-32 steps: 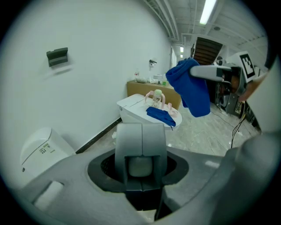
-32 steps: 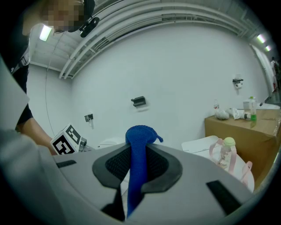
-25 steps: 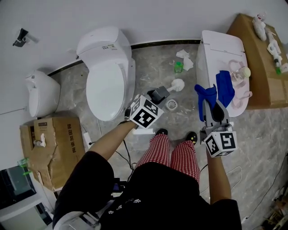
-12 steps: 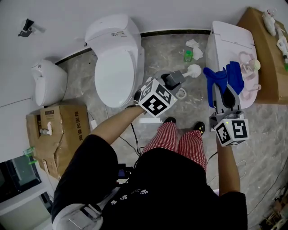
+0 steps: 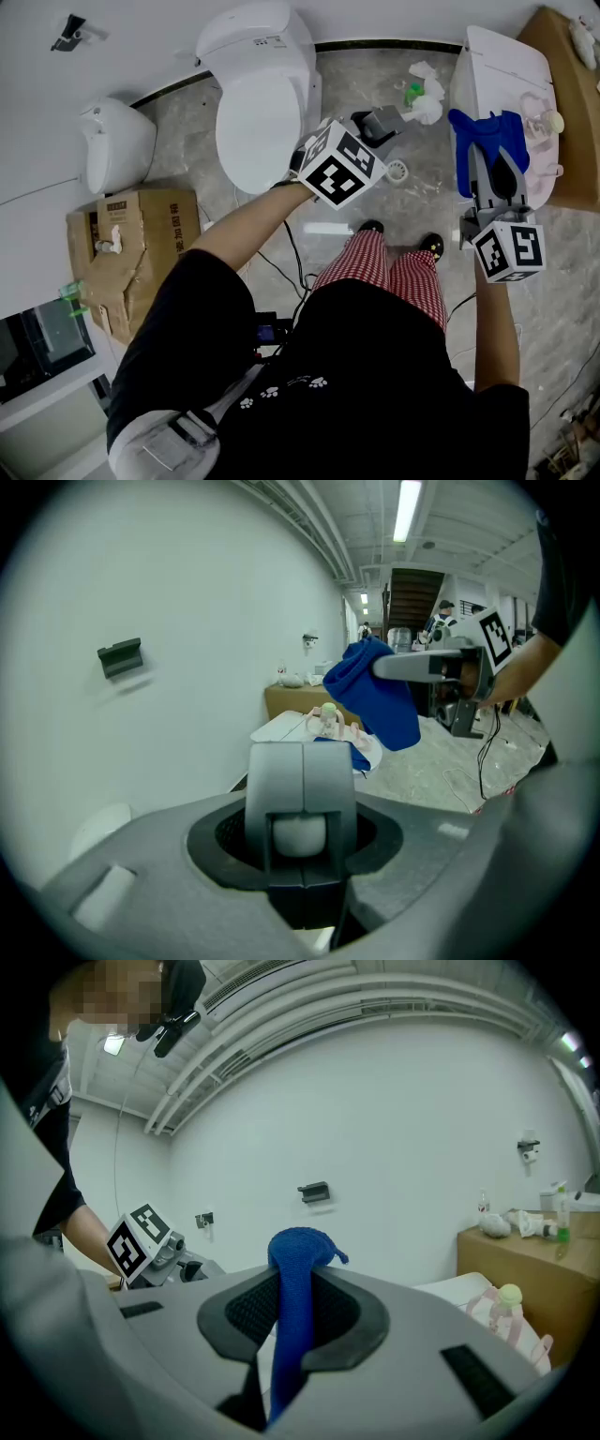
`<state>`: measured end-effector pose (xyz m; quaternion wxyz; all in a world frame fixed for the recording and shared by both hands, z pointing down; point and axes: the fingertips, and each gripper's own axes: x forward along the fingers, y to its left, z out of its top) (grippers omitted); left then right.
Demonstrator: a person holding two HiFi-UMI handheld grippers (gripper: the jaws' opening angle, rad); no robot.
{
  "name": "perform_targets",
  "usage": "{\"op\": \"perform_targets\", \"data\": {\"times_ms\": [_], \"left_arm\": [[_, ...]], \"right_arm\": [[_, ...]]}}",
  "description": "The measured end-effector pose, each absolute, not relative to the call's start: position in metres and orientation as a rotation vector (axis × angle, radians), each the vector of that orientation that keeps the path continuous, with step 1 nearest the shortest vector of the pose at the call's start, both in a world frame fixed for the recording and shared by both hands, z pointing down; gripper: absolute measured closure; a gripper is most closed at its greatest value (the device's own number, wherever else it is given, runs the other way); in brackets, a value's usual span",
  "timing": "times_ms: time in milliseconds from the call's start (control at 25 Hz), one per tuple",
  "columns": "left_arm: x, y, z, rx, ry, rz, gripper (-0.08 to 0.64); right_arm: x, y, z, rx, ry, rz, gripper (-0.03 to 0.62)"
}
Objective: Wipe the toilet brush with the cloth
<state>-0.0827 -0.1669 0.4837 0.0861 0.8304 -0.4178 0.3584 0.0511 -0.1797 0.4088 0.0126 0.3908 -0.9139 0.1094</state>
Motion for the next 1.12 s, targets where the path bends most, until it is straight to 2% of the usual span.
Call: {"op": "perform_targets", "data": {"times_ms": [1120], "left_arm": [[-0.078, -0.164, 0.389, 2.592, -1.347, 0.879, 0.393]], "right_arm": [[0.041, -0.183, 0.33, 1.163, -2.928, 0.145, 0.528]]}}
